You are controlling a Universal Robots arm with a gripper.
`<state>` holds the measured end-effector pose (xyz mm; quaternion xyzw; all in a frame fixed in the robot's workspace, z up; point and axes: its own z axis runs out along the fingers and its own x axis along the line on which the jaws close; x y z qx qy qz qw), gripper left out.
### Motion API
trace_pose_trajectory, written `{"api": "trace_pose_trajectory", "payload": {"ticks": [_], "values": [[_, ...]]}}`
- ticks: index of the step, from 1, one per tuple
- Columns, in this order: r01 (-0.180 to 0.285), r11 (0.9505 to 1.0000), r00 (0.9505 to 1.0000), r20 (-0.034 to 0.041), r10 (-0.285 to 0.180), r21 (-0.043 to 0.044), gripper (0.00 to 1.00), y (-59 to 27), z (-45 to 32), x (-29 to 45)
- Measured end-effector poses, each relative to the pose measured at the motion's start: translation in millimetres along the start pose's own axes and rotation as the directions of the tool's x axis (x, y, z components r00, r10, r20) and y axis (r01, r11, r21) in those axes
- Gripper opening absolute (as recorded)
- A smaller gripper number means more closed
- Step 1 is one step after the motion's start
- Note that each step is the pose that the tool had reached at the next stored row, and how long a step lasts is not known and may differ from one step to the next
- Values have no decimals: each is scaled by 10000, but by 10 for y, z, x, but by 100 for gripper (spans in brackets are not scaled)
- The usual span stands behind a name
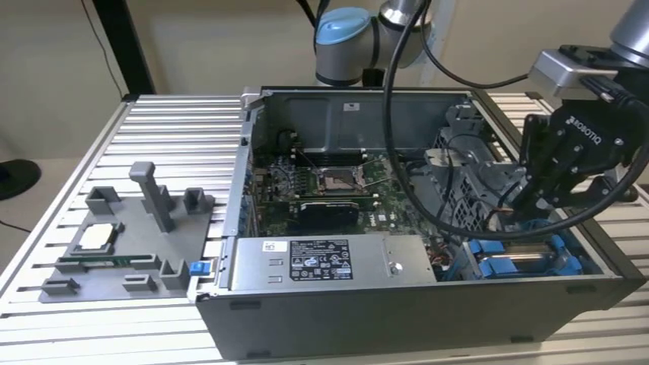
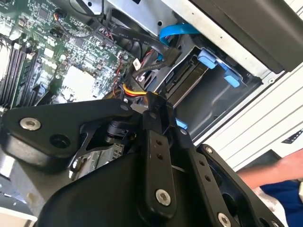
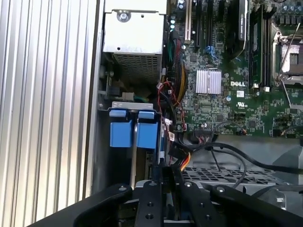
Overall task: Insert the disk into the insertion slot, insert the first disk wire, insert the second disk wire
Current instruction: 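Insert the first disk wire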
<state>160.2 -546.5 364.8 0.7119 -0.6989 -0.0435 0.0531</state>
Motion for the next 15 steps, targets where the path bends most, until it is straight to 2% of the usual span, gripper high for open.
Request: {"api": "trace_pose_trajectory", "payload": {"ticks": [8, 13, 15], "values": [[0, 10000, 10000, 2, 0, 2, 0, -64, 46, 14], [1, 10000, 10000, 3, -1, 3, 0, -143, 51, 25], [1, 10000, 10000, 2, -1, 3, 0, -157, 54, 52]]}}
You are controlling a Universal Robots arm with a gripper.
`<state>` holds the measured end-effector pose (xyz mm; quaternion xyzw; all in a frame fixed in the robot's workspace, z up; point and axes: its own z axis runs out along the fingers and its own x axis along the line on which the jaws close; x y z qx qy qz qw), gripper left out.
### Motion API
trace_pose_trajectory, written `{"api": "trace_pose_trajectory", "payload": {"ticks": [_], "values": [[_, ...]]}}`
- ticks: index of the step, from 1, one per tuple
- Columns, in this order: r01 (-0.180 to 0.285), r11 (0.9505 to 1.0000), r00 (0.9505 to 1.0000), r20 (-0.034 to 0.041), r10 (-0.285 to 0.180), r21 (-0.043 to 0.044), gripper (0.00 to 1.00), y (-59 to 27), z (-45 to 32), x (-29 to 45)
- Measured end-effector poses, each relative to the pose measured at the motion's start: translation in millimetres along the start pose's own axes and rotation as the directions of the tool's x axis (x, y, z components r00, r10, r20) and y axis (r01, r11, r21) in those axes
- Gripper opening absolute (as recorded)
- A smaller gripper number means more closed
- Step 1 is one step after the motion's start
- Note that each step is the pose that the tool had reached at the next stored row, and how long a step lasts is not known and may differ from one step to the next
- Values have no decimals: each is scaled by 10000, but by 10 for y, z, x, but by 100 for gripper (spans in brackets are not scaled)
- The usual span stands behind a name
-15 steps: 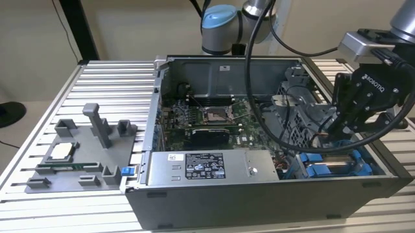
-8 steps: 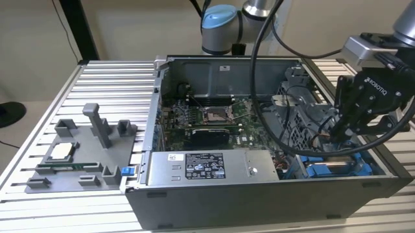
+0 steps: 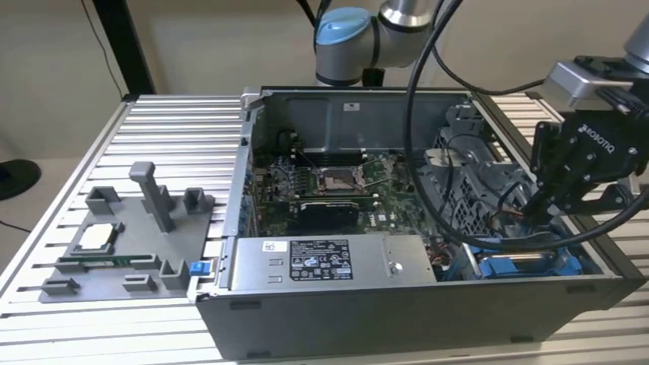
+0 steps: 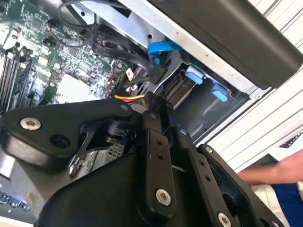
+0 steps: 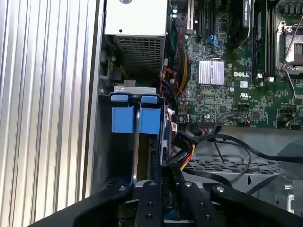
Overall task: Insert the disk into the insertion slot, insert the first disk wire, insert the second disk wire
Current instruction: 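Insert the first disk wire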
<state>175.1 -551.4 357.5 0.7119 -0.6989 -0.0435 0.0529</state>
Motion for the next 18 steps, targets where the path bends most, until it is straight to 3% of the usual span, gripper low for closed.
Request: {"api": "trace_pose_trajectory", "payload": {"ticks": [4, 12, 14, 18], "values": [[-1, 10000, 10000, 5, 1, 0, 0, -24, 16, 94], [5, 10000, 10000, 39, -5, 8, 0, -33, 36, 99], [12, 10000, 10000, 93, -12, 18, 0, -35, 46, 99], [36, 10000, 9996, 275, -37, 33, 0, -41, 66, 99]]}}
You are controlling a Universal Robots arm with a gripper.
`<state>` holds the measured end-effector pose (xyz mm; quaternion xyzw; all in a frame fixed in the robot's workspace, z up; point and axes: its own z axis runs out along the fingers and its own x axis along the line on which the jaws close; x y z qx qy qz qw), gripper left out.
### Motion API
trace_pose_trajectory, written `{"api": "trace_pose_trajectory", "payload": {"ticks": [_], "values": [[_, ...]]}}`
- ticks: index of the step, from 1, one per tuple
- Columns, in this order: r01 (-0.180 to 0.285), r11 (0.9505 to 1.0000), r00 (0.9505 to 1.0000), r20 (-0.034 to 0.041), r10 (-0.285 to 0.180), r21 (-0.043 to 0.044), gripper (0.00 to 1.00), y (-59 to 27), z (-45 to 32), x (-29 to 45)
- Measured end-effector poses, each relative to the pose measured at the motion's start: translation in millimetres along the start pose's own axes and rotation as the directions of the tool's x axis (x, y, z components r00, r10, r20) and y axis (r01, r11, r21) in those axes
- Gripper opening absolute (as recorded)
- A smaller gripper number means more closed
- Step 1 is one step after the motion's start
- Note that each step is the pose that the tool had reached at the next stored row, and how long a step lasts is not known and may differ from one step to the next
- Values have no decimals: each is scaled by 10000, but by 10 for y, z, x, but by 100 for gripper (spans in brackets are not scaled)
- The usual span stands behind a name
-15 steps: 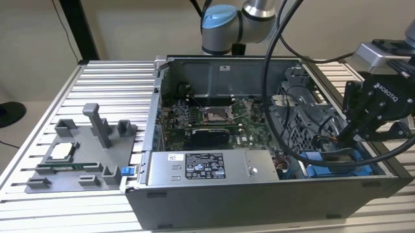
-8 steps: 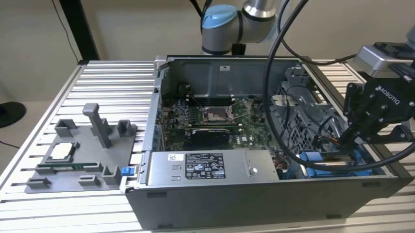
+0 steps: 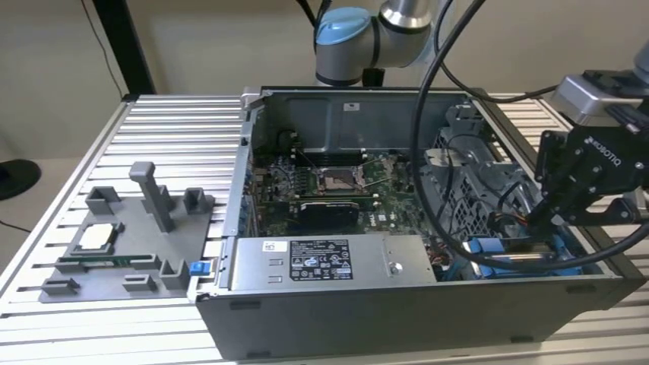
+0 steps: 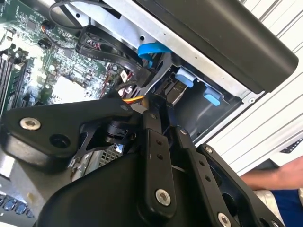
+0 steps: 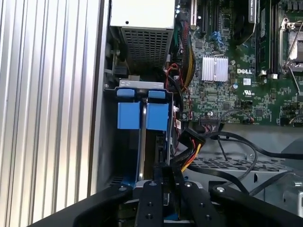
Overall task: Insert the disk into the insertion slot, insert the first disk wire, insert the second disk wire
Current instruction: 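Insert the first disk wire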
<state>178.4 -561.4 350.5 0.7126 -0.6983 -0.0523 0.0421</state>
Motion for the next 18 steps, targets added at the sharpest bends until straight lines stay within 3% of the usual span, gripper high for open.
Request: {"api": "trace_pose_trajectory", "payload": {"ticks": [4, 18], "values": [[7, 10000, 10000, 51, -7, 2, 0, -25, 15, 5], [-27, 10000, 10000, 56, 27, 2, 0, -38, 67, 37]]}}
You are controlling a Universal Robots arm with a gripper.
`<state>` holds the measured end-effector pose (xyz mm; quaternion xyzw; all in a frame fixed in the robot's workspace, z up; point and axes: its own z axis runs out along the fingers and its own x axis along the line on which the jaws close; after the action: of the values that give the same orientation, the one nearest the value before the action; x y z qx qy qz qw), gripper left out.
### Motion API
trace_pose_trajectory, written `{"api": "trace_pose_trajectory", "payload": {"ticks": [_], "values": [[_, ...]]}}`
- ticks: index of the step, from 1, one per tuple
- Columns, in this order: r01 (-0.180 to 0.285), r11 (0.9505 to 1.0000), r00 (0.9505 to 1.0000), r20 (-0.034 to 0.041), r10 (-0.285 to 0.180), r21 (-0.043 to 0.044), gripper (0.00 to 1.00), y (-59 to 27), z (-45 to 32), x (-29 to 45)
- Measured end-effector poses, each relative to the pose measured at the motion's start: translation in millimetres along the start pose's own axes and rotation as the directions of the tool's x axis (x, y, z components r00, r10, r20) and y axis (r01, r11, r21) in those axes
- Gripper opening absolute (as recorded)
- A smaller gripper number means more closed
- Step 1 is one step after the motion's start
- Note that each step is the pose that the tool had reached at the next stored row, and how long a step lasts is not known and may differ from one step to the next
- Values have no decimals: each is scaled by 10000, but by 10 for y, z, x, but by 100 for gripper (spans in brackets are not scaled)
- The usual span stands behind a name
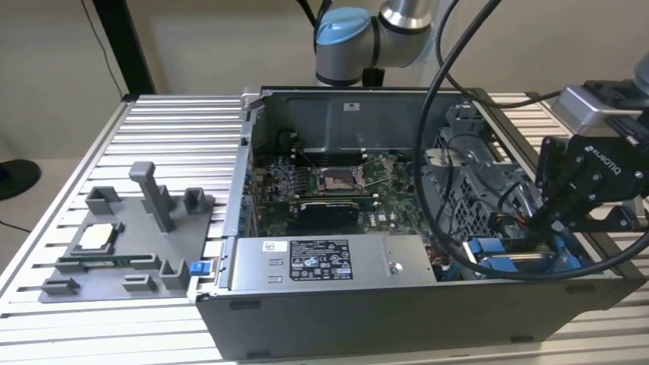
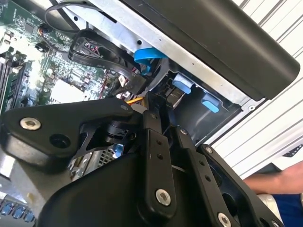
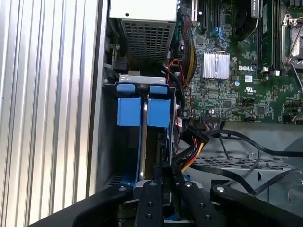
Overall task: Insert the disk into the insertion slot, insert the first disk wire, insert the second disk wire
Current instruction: 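Insert the first disk wire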
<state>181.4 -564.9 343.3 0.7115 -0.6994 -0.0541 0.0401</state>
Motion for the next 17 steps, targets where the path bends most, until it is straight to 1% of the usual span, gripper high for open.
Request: {"api": "trace_pose_trajectory", "payload": {"ticks": [7, 17], "values": [[-242, 9997, 9997, 30, 242, 5, 0, -1, 10, 4], [-301, 9995, 9995, 45, 301, 18, 0, -3, 26, 6]]}}
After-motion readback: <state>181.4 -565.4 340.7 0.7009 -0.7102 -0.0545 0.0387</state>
